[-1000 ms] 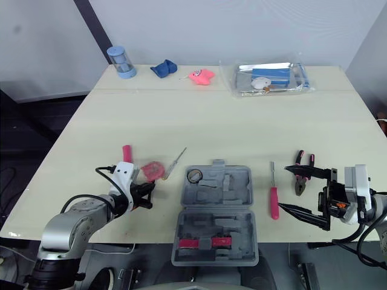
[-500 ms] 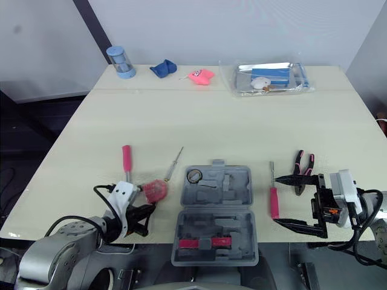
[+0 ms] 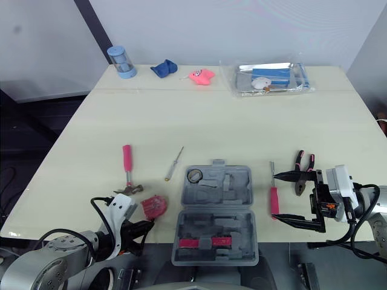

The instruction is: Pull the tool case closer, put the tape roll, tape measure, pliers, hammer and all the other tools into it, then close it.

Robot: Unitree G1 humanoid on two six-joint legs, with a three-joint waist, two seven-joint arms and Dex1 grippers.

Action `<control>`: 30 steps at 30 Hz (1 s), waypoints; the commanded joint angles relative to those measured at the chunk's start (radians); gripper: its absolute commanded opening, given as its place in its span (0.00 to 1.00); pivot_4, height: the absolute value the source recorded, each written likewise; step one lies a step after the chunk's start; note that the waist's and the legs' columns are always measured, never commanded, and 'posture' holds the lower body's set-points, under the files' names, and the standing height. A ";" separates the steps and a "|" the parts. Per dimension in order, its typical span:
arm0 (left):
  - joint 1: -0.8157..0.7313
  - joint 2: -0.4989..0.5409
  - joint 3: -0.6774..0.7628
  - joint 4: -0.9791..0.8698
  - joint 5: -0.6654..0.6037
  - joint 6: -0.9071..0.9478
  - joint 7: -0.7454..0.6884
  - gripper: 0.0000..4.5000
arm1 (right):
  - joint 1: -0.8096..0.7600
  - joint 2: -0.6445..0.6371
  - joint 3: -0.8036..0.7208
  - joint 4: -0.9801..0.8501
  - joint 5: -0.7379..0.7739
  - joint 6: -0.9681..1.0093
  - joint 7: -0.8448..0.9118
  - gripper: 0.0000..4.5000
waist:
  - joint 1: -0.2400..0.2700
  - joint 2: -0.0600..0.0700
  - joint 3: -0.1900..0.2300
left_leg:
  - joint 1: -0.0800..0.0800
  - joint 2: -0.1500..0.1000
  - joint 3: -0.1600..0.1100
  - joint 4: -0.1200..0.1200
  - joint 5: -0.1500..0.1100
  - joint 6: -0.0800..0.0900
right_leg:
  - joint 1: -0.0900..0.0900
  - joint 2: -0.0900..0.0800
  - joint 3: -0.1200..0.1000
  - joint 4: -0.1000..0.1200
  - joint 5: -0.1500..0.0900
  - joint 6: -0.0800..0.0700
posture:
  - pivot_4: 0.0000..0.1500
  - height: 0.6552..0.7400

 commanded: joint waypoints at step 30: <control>-0.092 0.209 -0.013 0.430 0.102 -0.831 -0.643 0.98 | -0.049 -0.012 0.004 -0.031 -0.007 -0.006 -0.042 1.00 | 0.002 0.000 0.000 | -0.001 0.000 0.001 -0.001 0.000 0.000 | 0.000 0.000 0.000 -0.003 0.000 0.000 | 1.00 1.00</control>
